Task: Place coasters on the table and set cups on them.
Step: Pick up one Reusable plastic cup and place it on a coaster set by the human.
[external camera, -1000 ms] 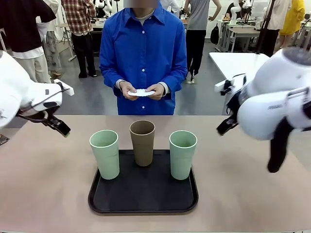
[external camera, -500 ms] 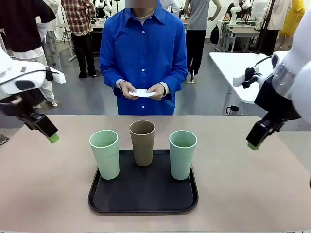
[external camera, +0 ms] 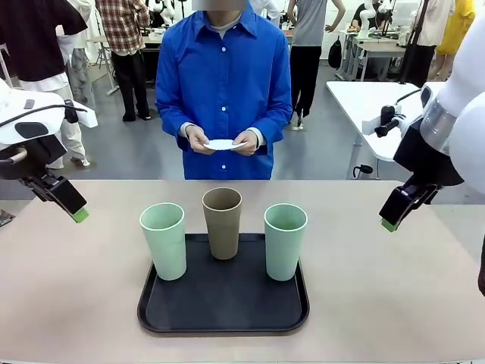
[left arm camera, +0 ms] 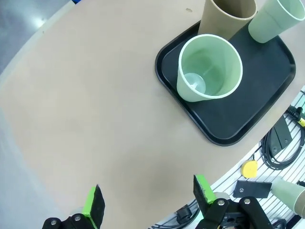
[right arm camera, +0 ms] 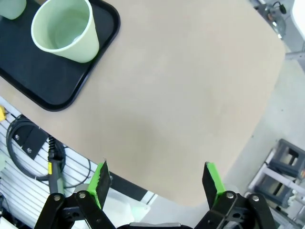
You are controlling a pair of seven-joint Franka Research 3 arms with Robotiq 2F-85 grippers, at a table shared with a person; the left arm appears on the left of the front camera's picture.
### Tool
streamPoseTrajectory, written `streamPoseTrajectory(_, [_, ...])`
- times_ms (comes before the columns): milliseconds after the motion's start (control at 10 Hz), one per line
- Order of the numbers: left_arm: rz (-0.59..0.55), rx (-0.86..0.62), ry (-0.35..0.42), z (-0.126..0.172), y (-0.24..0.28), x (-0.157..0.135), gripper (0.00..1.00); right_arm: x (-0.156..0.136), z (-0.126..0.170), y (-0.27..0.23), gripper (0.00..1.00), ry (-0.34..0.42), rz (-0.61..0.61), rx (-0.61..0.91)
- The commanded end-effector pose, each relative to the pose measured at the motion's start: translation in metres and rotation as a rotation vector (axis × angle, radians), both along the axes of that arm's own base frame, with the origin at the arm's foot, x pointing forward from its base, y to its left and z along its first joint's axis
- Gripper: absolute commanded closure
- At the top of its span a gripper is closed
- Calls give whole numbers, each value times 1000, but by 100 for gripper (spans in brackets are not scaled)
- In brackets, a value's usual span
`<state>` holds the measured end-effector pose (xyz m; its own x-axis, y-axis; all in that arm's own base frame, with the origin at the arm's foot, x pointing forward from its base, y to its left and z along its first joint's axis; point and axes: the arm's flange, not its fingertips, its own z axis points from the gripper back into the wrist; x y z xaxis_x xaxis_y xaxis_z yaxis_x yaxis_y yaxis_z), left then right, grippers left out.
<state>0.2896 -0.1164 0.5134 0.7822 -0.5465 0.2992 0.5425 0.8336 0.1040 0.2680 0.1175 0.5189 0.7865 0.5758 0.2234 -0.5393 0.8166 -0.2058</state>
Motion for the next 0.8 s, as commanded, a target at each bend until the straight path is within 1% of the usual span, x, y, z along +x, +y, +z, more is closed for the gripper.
streamPoseTrajectory(0, [-2, -264, 113, 15, 12, 3, 0, -5, 3, 0, 0, -2, 1, -3])
streamPoseTrajectory(100, [8, -514, 194, 29, 38, 9, 0, -8, 11, -37, 0, 110, -90, 299])
streamPoseTrajectory(200, [10, -764, 284, 38, 74, 10, 0, -13, 16, -79, 0, 197, -126, 516])
streamPoseTrajectory(300, [63, -940, 340, 38, 106, 12, 0, -13, 16, -118, 0, 257, -225, 735])
streamPoseTrajectory(400, [129, -1092, 382, 29, 138, 19, 0, -7, 13, -157, 0, 310, -312, 901])
streamPoseTrajectory(500, [193, -1185, 413, 16, 163, 23, 0, 2, 8, -191, 0, 345, -372, 1069])
streamPoseTrajectory(600, [240, -1238, 446, 4, 187, 26, 0, 8, 2, -216, 0, 378, -402, 1168])
streamPoseTrajectory(700, [285, -1273, 500, -2, 216, 33, 0, 13, -2, -232, 0, 394, -431, 1247])
